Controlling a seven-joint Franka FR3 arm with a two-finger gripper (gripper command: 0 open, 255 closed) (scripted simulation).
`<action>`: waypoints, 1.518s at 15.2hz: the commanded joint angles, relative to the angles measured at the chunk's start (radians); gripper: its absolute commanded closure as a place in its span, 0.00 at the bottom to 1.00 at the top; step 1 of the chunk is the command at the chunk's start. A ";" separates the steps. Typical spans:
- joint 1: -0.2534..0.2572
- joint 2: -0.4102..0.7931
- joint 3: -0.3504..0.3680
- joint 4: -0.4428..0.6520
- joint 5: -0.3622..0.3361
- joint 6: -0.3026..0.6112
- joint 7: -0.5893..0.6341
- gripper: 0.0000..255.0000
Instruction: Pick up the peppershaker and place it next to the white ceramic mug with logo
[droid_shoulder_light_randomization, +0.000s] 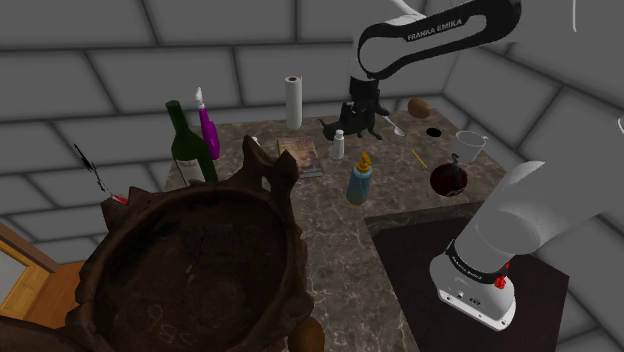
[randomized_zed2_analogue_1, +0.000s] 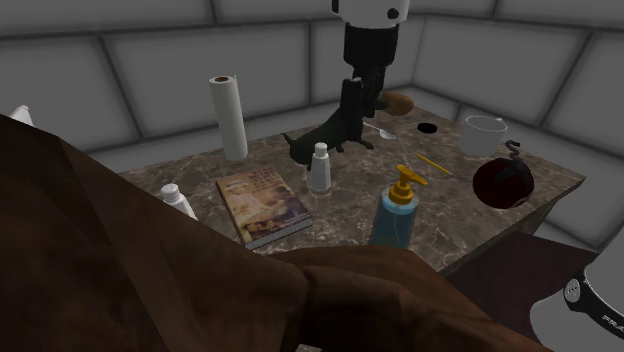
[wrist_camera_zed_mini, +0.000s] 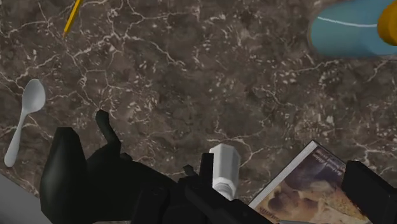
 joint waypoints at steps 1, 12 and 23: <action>-0.005 0.084 -0.004 0.038 -0.013 0.048 -0.006 0.00; -0.025 0.384 -0.021 0.181 -0.057 0.207 -0.025 0.00; -0.028 0.420 -0.024 0.159 -0.062 0.266 -0.022 0.00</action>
